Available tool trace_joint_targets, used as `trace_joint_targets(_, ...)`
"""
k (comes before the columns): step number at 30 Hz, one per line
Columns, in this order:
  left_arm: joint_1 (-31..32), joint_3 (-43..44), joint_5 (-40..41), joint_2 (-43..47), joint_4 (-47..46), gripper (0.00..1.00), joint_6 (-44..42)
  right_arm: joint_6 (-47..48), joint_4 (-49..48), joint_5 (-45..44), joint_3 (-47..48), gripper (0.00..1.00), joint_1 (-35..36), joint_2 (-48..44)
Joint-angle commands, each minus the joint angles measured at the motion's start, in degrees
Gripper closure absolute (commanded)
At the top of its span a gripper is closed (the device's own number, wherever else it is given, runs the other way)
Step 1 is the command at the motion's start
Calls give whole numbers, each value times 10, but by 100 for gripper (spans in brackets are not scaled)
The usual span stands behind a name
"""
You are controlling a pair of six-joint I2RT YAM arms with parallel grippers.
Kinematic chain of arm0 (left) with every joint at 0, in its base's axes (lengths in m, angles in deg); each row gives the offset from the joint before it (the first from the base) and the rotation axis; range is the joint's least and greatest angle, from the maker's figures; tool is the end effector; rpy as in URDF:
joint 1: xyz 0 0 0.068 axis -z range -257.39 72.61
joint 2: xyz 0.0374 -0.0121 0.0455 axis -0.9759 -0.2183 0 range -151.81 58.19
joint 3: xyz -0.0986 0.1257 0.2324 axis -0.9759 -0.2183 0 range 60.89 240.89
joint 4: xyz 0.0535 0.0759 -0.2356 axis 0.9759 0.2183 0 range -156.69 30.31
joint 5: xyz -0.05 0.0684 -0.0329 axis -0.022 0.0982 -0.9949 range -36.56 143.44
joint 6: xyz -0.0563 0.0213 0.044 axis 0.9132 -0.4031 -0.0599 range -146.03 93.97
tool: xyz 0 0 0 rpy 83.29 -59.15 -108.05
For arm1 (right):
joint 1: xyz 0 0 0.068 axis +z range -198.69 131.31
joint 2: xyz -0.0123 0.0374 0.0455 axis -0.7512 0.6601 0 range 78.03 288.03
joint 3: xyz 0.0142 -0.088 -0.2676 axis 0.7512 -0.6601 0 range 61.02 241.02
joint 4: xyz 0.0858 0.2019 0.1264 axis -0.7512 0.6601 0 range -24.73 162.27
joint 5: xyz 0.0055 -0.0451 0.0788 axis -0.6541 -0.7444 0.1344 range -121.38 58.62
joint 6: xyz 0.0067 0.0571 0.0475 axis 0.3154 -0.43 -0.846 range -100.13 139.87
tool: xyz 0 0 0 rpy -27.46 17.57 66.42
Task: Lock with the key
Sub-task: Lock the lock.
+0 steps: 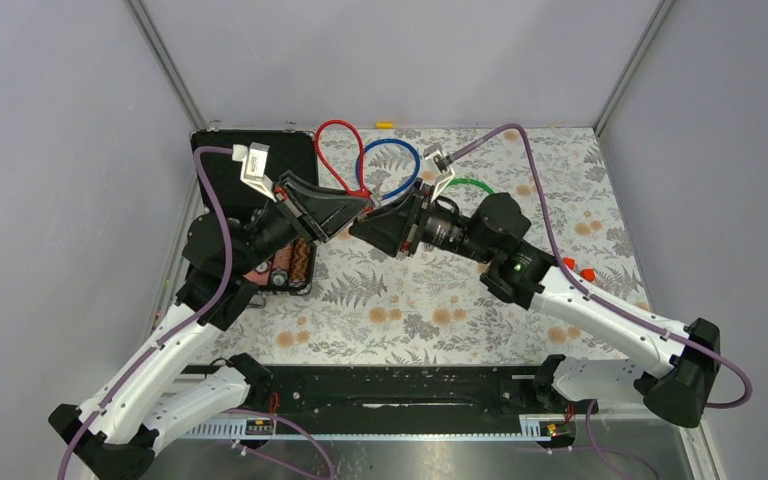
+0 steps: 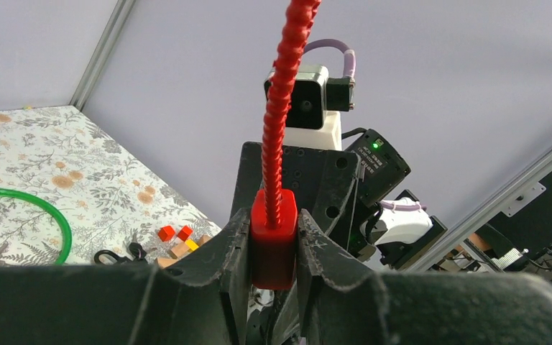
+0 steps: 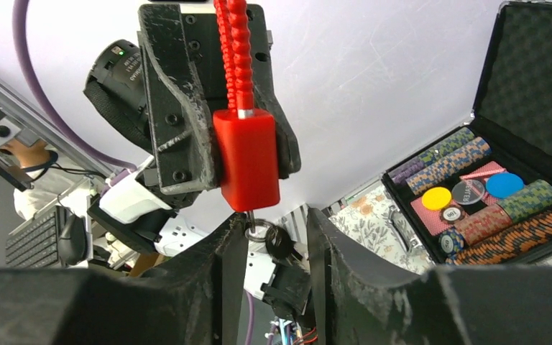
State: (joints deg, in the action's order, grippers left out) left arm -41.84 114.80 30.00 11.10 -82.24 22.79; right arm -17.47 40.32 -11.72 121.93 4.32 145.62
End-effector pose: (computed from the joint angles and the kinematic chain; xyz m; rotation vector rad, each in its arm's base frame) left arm 0.1342 -0.1265 0.4515 0.2501 1.3405 -1.5061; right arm 0.1536 0.2392 0.4402 -0.5237 1.3423 1.5458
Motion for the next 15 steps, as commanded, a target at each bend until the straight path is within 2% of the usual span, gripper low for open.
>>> trace_joint_targets(1, -1, 16, -16, 2, -55, 100, 6, -21, -64, 18, 18, 56, -9, 3)
trace_joint_targets(4, -1, 17, -15, 3, -55, 100, 4, -30, -80, 25, 17, 51, -12, 6)
trace_joint_targets(7, -2, 18, -16, 2, -55, 100, 4, -37, -84, 25, 17, 54, -14, 8)
trace_joint_targets(10, -1, 18, -18, 2, -55, 100, 3, -44, -84, 23, 14, 68, -17, 9)
trace_joint_targets(14, -1, 19, -17, 2, -56, 100, 2, -50, -83, 29, 7, 97, -21, 10)
trace_joint_targets(15, -1, 20, -16, 3, -56, 100, 0, -50, -80, 33, 4, 100, -22, 10)
